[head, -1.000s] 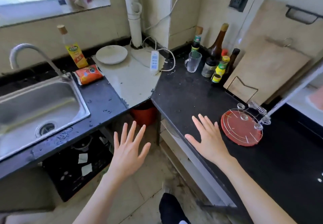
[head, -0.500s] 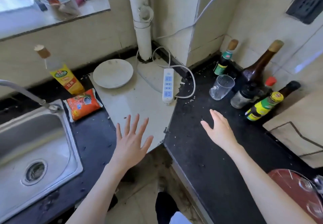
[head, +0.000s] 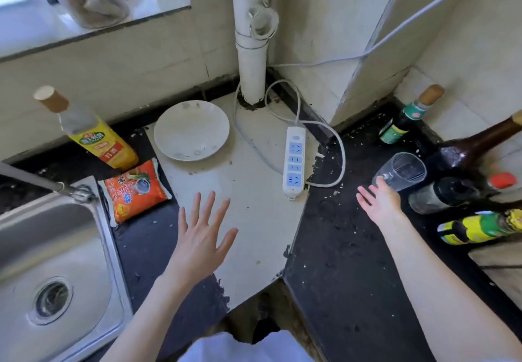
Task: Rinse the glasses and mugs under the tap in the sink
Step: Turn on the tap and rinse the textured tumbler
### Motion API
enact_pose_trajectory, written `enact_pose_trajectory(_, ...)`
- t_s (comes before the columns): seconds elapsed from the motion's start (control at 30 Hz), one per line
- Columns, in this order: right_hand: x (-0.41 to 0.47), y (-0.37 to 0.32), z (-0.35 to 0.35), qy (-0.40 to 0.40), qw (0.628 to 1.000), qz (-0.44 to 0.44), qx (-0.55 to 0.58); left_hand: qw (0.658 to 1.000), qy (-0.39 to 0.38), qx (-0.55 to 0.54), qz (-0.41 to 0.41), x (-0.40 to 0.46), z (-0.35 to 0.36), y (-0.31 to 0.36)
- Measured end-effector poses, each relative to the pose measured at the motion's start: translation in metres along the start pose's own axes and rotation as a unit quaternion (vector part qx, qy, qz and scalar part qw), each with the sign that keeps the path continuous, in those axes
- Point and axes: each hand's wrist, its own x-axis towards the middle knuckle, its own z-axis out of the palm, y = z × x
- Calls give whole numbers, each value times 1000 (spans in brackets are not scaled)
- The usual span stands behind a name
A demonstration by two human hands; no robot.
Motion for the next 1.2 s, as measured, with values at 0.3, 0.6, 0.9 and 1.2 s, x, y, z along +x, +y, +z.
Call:
enact_pose_trajectory(0.3, -10, 4, 17, 80, 996, -47, 10, 1000, 4, -1, -23, 1, -5, -7)
enact_pose_trajectory(0.6, -125, 45, 34, -109, 951, -227, -177, 992, 40, -117, -31, -29, 6, 0)
enact_pose_trajectory(0.9, -233, 136, 107, -440, 803, -225, -334, 900, 139, -380, -163, -96, -25, -38)
enact_pose_trajectory(1.2, -346, 269, 187, -555, 683, -190, -434, 698, 150, -620, -326, -182, -34, -172)
